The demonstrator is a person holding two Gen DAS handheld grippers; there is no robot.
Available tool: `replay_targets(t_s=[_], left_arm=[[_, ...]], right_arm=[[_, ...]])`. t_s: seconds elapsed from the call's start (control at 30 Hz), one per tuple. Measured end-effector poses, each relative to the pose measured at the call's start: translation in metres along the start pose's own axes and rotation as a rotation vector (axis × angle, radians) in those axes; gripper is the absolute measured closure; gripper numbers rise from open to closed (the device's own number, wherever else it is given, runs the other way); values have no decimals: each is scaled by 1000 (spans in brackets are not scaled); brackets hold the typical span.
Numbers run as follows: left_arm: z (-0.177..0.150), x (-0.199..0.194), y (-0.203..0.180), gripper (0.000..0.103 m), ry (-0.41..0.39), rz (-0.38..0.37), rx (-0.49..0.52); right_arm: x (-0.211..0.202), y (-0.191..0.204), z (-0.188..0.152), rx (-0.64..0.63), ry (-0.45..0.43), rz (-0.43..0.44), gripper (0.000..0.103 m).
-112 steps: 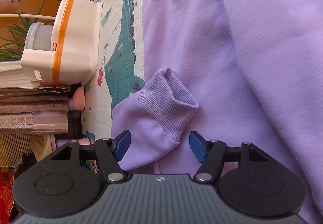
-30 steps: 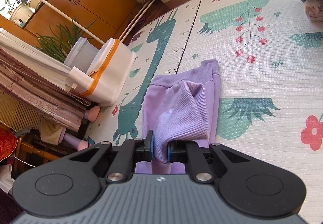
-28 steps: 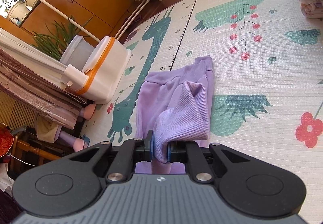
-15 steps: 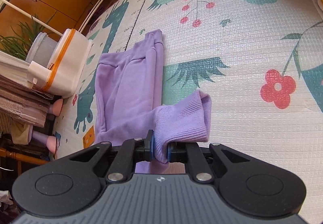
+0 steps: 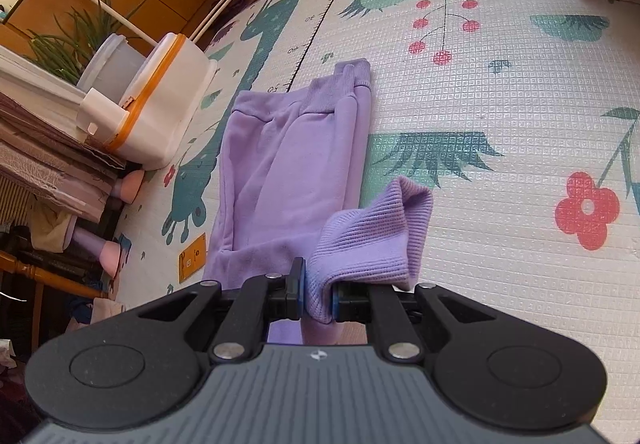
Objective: Fold clothes
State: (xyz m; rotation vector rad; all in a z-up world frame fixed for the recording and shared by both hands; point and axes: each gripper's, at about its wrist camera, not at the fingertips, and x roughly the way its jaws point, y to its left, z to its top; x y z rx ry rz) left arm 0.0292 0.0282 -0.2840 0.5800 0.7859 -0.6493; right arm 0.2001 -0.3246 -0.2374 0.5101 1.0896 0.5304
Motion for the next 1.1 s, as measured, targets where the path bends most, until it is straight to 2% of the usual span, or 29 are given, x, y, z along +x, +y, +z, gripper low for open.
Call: replay_targets(t_s=[0.07,0.13,0.23,0.33,0.43,0.53,0.67,0.77,0.83,0.9,0.97,1.0,1.1], left_arm=[[6,-6,12,86,18,-57,-35],[15,-14,34,85,0,-84,-79],[33,-14,64,84,-65,-34,-148],[53,10,105,84,-128,32,-246],[68,46,145,84,-141,79,-348],[78,71,184,84,-161,70,-501],[90,97,223,84,-196,9,-645],[101,119,239,84,-199,-26,-680],[111,132,240,85,-201,-57,-656],[122,146,229,85,-170,-101,-566],[133,155,214,85,-132,-82,-457],[134,155,215,85,-139,-79,-453],[136,155,231,85,-172,-82,-528]], right_arm=[[1,0,0,0,7,9,89],[1,0,-1,1,13,21,89],[1,2,-3,-10,20,35,89],[-2,4,-3,-16,23,47,89],[-12,9,-5,-29,27,90,89],[-22,14,-6,-43,32,134,89],[-37,21,-8,-62,39,194,89],[-46,24,-10,-69,46,228,89],[-49,18,-14,-50,53,231,89],[-50,11,-20,-25,70,231,89],[-46,8,-28,-22,91,210,89],[-44,7,-30,-17,93,206,89],[-42,4,-32,-7,96,207,89]])
